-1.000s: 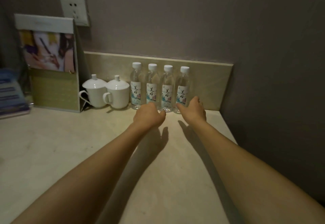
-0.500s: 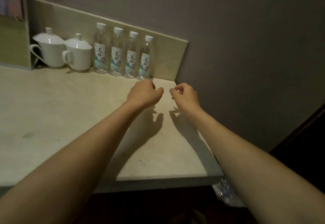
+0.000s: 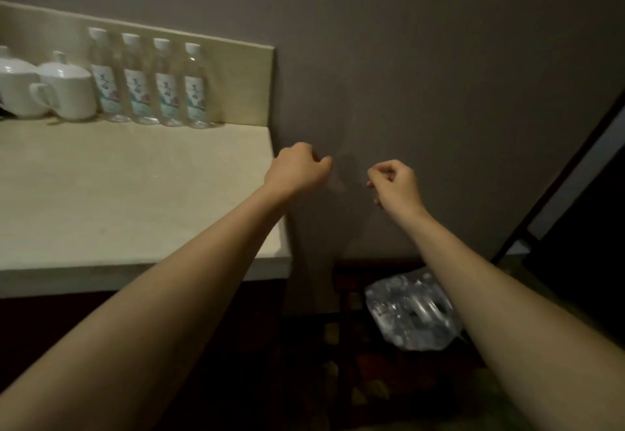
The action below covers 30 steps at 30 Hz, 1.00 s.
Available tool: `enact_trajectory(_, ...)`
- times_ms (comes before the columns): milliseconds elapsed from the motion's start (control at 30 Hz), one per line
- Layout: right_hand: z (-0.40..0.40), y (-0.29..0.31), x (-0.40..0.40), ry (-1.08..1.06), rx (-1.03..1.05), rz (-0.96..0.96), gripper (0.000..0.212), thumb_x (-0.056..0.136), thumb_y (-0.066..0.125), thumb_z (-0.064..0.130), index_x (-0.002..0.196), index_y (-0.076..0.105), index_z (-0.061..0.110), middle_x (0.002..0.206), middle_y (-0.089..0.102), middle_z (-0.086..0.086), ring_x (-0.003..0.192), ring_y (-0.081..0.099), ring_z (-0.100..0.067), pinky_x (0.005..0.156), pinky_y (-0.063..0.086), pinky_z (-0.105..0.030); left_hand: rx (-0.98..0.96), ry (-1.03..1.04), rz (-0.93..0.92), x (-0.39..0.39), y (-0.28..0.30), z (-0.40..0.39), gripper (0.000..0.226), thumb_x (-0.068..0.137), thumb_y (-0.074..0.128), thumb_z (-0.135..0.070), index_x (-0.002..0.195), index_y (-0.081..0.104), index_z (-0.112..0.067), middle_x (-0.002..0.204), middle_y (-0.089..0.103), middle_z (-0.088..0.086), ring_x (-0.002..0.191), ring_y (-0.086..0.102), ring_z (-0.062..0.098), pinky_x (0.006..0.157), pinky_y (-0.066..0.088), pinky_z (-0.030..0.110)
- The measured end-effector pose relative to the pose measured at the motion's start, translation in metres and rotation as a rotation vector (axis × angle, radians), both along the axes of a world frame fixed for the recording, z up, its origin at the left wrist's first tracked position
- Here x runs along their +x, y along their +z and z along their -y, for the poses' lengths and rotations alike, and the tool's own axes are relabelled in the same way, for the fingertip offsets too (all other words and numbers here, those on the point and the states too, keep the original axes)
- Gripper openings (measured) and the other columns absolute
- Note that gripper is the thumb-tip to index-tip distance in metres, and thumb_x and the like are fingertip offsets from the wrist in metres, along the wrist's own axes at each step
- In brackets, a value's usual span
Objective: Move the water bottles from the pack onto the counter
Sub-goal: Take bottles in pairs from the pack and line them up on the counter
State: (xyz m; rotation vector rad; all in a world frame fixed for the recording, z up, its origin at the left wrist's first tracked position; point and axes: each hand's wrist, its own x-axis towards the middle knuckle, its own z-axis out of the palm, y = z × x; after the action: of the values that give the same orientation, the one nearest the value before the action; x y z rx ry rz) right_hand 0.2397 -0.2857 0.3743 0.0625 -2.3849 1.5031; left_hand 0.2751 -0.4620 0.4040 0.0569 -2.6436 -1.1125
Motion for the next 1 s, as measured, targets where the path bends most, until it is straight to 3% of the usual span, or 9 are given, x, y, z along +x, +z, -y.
enact_trajectory(100,-0.083,-0.018,0.015,-0.070,-0.014,0.047,0.006,0.092,0.058,0.019,0.092,0.058,0.013,0.072,0.062,0.000,0.048,0.050,-0.011,0.038,0.038,-0.017,0.016,-0.090,0.051,0.002,-0.009,-0.082,0.042,0.088,0.047,-0.049,0.099,0.068,-0.014,0.099,0.072,0.009,0.092,0.068,0.030,0.089,0.055,0.043)
enact_trajectory(267,-0.196,-0.050,0.043,-0.176,-0.008,0.162,0.009,0.092,0.057,0.020,0.095,0.059,0.011,0.083,0.064,-0.007,0.056,0.052,-0.013,0.055,0.043,-0.029,0.014,-0.165,0.160,-0.001,-0.039,-0.189,0.045,0.091,0.043,-0.051,0.097,0.068,-0.014,0.101,0.070,0.010,0.095,0.065,0.031,0.089,0.053,0.042)
enact_trajectory(367,-0.244,-0.070,0.052,-0.217,0.004,0.234,0.013,0.094,0.055,0.024,0.099,0.058,0.013,0.088,0.066,-0.005,0.058,0.054,-0.012,0.053,0.040,-0.024,-0.022,-0.203,0.227,-0.001,-0.063,-0.239,0.042,0.091,0.045,-0.050,0.095,0.067,-0.014,0.101,0.067,0.009,0.096,0.063,0.032,0.087,0.051,0.039)
enact_trajectory(667,-0.301,-0.146,0.038,-0.232,-0.024,0.457,0.017,0.093,0.056,0.031,0.100,0.059,0.016,0.082,0.066,-0.003,0.063,0.060,-0.013,0.050,0.043,-0.022,-0.017,-0.326,0.466,-0.038,-0.153,-0.311,0.040,0.089,0.052,-0.050,0.088,0.066,-0.013,0.084,0.066,0.006,0.074,0.063,0.020,0.059,0.045,0.029)
enact_trajectory(733,-0.315,-0.161,0.023,-0.229,-0.010,0.520,0.015,0.093,0.057,0.032,0.101,0.058,0.019,0.086,0.066,-0.002,0.064,0.061,-0.012,0.048,0.042,-0.020,0.002,-0.342,0.515,-0.057,-0.175,-0.327,0.035,0.090,0.052,-0.045,0.087,0.065,-0.013,0.081,0.065,0.004,0.074,0.063,0.019,0.059,0.048,0.030)
enact_trajectory(833,-0.337,-0.180,-0.010,-0.224,0.017,0.598,0.015,0.093,0.057,0.031,0.101,0.057,0.018,0.087,0.066,-0.003,0.063,0.060,-0.013,0.050,0.042,-0.022,0.045,-0.355,0.579,-0.094,-0.207,-0.349,0.031,0.093,0.050,-0.037,0.082,0.064,-0.011,0.080,0.066,0.004,0.075,0.065,0.020,0.071,0.054,0.035)
enact_trajectory(1000,-0.360,-0.212,-0.065,-0.171,0.052,0.803,0.013,0.097,0.053,0.027,0.105,0.054,0.018,0.081,0.062,-0.001,0.060,0.057,-0.011,0.051,0.043,-0.021,0.063,-0.350,0.685,-0.157,-0.262,-0.381,0.035,0.096,0.048,-0.033,0.097,0.068,-0.005,0.090,0.070,0.008,0.080,0.065,0.019,0.074,0.053,0.035)
